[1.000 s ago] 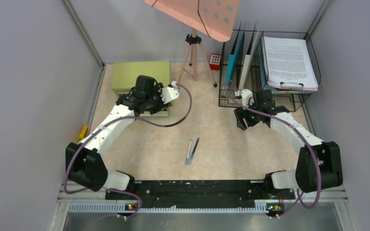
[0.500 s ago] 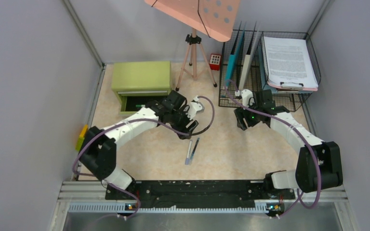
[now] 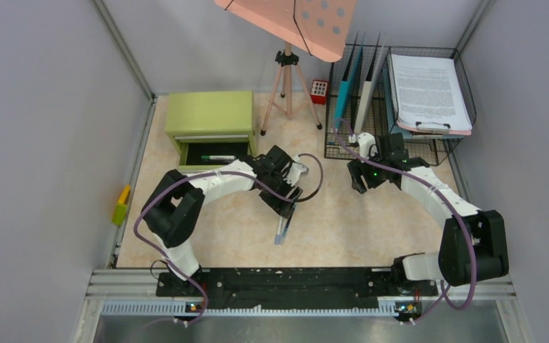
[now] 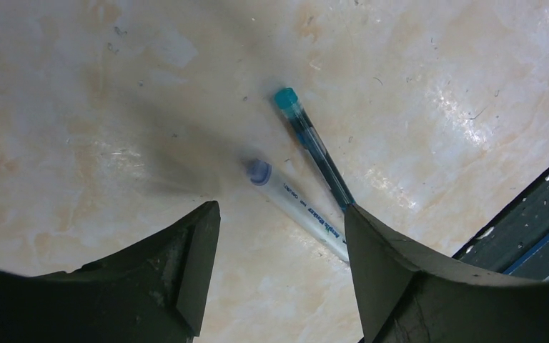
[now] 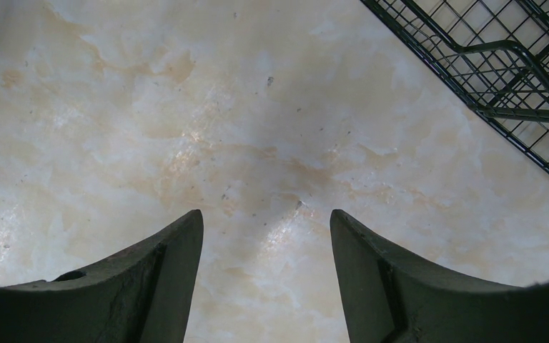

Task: Organize the desk
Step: Pick up the stationery from the center of the board.

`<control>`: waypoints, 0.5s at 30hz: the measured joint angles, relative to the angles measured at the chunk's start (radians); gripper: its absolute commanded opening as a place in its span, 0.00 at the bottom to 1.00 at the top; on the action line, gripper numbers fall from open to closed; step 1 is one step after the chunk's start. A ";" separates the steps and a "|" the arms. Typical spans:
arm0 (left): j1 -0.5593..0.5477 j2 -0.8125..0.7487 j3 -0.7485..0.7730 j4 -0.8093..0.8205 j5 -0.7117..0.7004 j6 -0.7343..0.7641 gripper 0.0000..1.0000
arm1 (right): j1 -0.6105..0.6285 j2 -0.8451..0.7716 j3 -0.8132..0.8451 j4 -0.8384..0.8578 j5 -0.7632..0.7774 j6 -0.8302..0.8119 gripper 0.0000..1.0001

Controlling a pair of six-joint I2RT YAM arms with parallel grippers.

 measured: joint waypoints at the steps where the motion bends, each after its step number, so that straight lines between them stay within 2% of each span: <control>1: -0.008 0.000 0.000 0.001 -0.011 -0.010 0.68 | 0.000 0.000 0.000 0.000 0.000 0.000 0.65; 8: -0.058 0.008 0.003 0.003 -0.113 -0.049 0.62 | 0.000 0.000 0.000 -0.002 0.000 0.000 0.65; 15: -0.063 0.025 0.004 0.003 -0.166 -0.060 0.56 | 0.000 0.000 0.000 -0.005 -0.001 0.000 0.65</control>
